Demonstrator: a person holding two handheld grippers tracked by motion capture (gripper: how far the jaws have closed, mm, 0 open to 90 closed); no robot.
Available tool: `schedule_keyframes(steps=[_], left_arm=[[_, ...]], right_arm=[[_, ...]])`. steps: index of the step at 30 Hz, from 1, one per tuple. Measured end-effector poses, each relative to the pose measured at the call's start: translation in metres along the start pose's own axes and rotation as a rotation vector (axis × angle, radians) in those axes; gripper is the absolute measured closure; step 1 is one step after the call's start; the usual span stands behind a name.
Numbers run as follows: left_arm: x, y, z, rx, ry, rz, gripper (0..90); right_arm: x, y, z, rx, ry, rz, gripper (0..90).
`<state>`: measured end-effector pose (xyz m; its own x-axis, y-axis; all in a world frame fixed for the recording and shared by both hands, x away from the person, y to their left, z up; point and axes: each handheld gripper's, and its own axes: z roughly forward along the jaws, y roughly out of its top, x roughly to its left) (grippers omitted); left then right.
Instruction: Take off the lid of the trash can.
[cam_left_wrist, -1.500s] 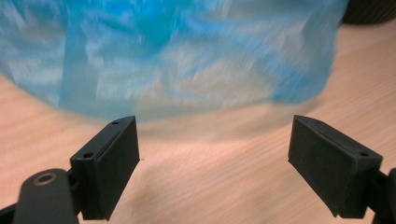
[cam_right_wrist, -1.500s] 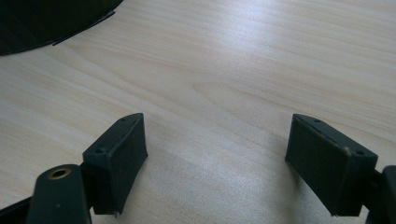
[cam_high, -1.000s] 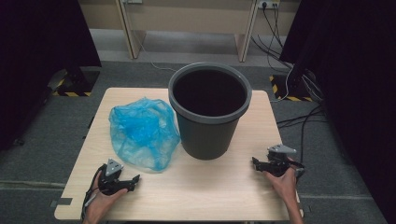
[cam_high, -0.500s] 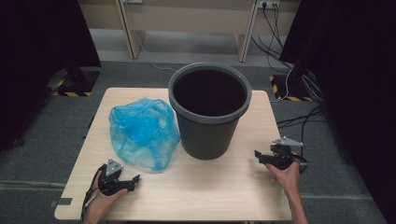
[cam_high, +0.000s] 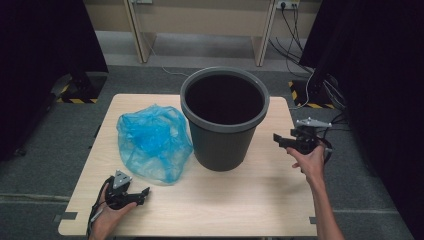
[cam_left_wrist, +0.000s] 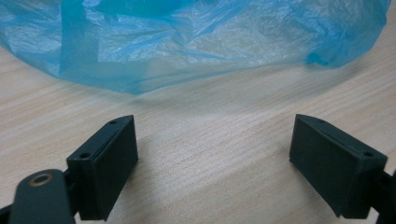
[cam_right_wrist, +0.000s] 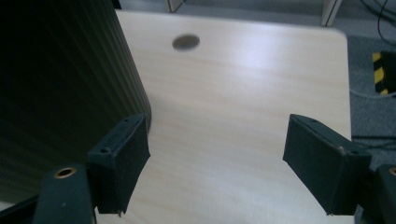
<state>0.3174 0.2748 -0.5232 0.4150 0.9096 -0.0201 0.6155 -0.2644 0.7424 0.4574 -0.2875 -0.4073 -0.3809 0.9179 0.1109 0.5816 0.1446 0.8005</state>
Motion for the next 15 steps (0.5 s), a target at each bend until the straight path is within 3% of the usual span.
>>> schedule_keyframes(steps=[4, 5, 6, 10, 15], left_arm=[[0.000, 0.000, 0.000, -0.001, 0.000, -0.002, 14.2], [0.000, 0.000, 0.000, -0.001, 0.000, -0.002, 14.2], [0.000, 0.000, 0.000, -0.001, 0.000, -0.002, 14.2], [0.000, 0.000, 0.000, -0.001, 0.000, -0.002, 14.2], [0.000, 0.000, 0.000, 0.000, 0.001, -0.002, 14.2]], right_arm=[[0.005, 0.031, -0.009, -0.037, 0.009, -0.006, 22.1], [0.005, 0.031, -0.009, -0.037, 0.009, -0.006, 22.1], [0.008, 0.052, -0.015, -0.055, 0.019, -0.011, 22.0], [0.016, 0.080, -0.024, -0.084, 0.067, -0.005, 21.9], [0.024, 0.117, -0.034, -0.125, 0.078, 0.003, 22.9]])
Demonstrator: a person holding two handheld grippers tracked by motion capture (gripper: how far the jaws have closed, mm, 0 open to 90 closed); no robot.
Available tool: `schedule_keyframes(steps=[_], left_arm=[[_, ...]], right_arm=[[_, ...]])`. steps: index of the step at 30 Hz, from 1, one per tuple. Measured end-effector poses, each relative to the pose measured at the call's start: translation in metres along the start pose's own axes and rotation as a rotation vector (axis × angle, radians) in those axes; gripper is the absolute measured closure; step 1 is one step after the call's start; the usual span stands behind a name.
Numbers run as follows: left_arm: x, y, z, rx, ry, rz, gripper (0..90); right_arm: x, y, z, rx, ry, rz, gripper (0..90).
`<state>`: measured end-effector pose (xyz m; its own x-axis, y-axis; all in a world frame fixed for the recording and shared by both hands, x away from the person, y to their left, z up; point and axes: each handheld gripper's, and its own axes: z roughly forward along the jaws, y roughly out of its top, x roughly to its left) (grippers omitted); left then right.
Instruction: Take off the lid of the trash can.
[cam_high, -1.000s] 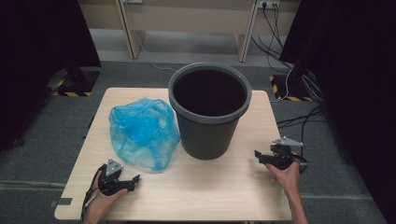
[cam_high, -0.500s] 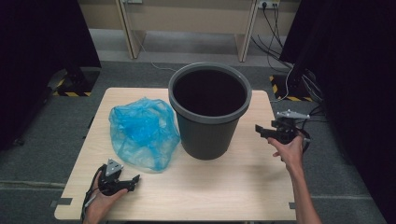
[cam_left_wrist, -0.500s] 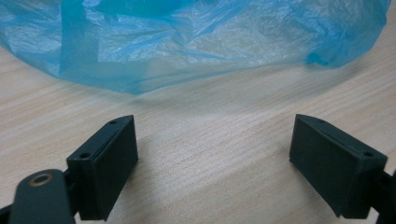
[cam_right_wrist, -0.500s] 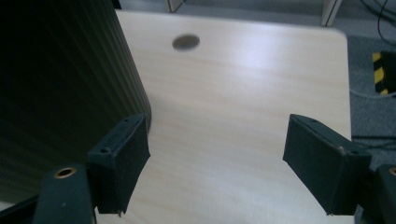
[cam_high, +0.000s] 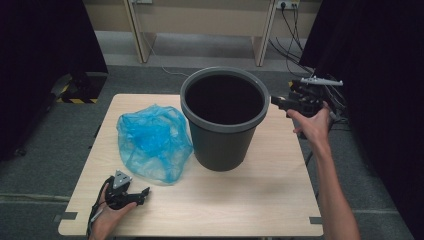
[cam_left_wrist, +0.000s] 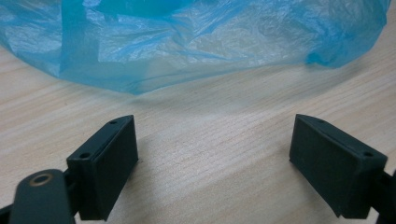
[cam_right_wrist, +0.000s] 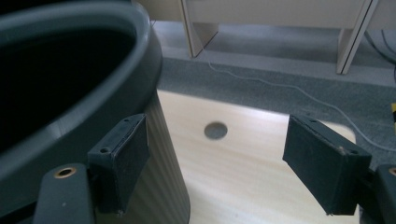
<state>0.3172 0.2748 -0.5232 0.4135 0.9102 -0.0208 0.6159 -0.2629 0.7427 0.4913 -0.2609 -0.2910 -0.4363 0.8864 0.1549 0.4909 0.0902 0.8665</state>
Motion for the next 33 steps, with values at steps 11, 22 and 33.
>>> schedule_keyframes(steps=[11, 22, 33], left_arm=[[0.000, 0.000, 0.000, 0.000, 0.000, 0.001, 14.2], [0.000, 0.000, 0.000, 0.000, 0.001, 0.001, 14.2], [0.000, 0.000, 0.000, -0.001, 0.001, -0.001, 14.2]], right_arm=[[0.024, 0.050, 0.014, 0.043, 0.033, -0.059, 27.9], [0.041, 0.065, 0.050, 0.266, 0.008, -0.114, 45.9], [0.049, 0.076, 0.056, 0.330, -0.007, -0.169, 76.6]])
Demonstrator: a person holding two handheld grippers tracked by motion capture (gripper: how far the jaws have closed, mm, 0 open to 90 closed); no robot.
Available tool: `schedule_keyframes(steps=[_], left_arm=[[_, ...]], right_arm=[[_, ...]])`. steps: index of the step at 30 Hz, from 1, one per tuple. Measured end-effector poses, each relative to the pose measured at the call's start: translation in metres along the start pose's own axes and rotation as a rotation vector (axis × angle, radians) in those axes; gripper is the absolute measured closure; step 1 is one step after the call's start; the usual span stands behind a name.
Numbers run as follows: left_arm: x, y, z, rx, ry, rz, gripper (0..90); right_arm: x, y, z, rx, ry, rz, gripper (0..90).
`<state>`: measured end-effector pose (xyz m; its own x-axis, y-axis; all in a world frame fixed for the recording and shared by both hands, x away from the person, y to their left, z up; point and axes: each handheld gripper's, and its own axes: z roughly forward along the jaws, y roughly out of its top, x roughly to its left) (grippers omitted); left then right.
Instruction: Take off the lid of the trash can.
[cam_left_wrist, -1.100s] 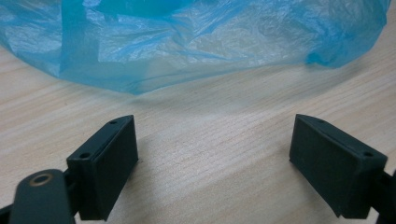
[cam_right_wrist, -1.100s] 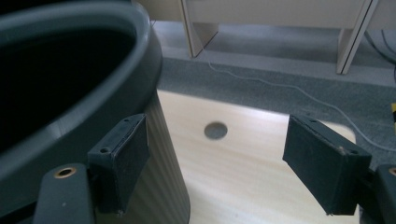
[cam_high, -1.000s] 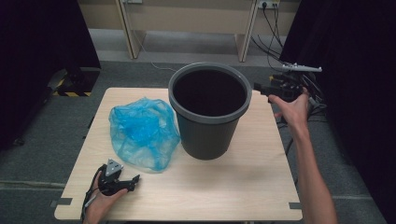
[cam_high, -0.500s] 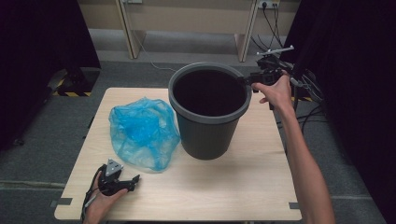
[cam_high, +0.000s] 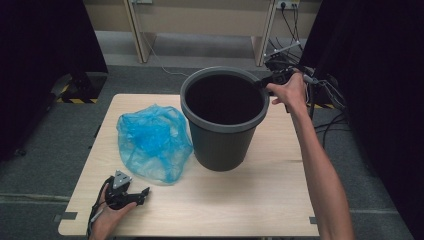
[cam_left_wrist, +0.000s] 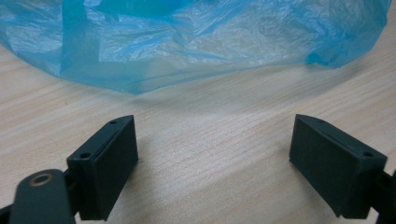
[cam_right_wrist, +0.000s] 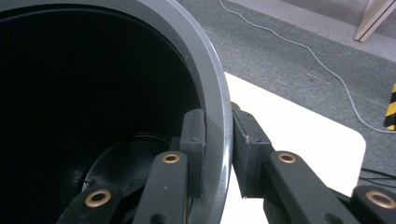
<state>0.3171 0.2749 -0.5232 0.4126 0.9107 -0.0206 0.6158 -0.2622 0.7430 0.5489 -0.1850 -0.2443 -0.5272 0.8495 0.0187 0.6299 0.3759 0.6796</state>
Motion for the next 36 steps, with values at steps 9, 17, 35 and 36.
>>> schedule_keyframes(steps=[9, 17, 35, 36], left_arm=[[0.000, 0.000, 0.000, 0.000, 0.001, -0.001, 14.3], [0.000, 0.000, 0.000, 0.001, 0.003, -0.002, 14.3], [0.000, 0.000, 0.000, 0.000, 0.007, -0.007, 14.3], [0.000, 0.000, 0.000, 0.000, 0.007, -0.007, 14.3]], right_arm=[[0.006, 0.015, -0.024, -0.098, 0.000, -0.017, 78.0], [0.009, 0.022, -0.062, -0.249, 0.036, -0.017, 78.6], [-0.090, -0.044, -0.099, -0.320, -0.004, 0.184, 78.6], [-0.097, -0.051, -0.101, -0.322, -0.020, 0.199, 78.6]])
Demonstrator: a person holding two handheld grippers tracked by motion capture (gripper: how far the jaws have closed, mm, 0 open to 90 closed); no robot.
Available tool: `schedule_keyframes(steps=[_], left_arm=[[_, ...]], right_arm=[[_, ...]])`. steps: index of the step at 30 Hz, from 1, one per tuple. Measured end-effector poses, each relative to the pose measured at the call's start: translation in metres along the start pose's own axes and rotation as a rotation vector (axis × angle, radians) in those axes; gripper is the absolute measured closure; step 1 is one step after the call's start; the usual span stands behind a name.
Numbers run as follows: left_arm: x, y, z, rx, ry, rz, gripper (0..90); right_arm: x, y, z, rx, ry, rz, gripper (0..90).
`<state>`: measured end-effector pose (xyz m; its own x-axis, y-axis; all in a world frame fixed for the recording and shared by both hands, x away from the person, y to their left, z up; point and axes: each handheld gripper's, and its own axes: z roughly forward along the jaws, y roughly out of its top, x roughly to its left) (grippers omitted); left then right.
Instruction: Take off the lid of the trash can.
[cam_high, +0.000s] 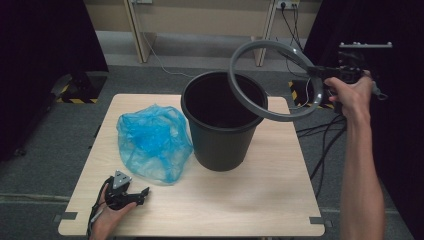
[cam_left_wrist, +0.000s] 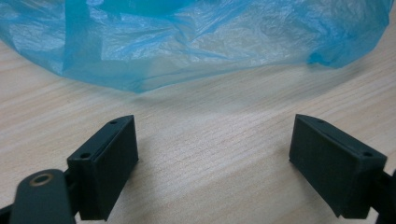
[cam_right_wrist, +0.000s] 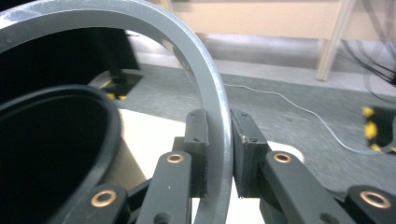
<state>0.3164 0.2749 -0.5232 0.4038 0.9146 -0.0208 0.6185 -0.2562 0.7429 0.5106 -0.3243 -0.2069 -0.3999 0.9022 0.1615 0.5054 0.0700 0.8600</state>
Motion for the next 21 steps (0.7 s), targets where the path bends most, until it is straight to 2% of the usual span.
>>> schedule_keyframes(steps=[4, 11, 17, 21], left_arm=[[0.000, 0.000, 0.000, 0.000, 0.001, -0.001, 14.3], [0.000, 0.000, 0.000, -0.001, 0.002, -0.002, 14.3], [0.000, 0.000, 0.000, -0.001, 0.003, -0.002, 14.3], [0.000, 0.000, 0.000, -0.001, 0.003, -0.001, 14.3]], right_arm=[[-0.034, -0.019, -0.014, 0.006, -0.090, 0.036, 78.6], [-0.086, -0.059, -0.027, -0.006, -0.184, 0.151, 78.6], [-0.116, -0.097, -0.025, 0.021, -0.262, 0.201, 78.6], [-0.125, -0.123, -0.012, 0.059, -0.300, 0.224, 78.6]])
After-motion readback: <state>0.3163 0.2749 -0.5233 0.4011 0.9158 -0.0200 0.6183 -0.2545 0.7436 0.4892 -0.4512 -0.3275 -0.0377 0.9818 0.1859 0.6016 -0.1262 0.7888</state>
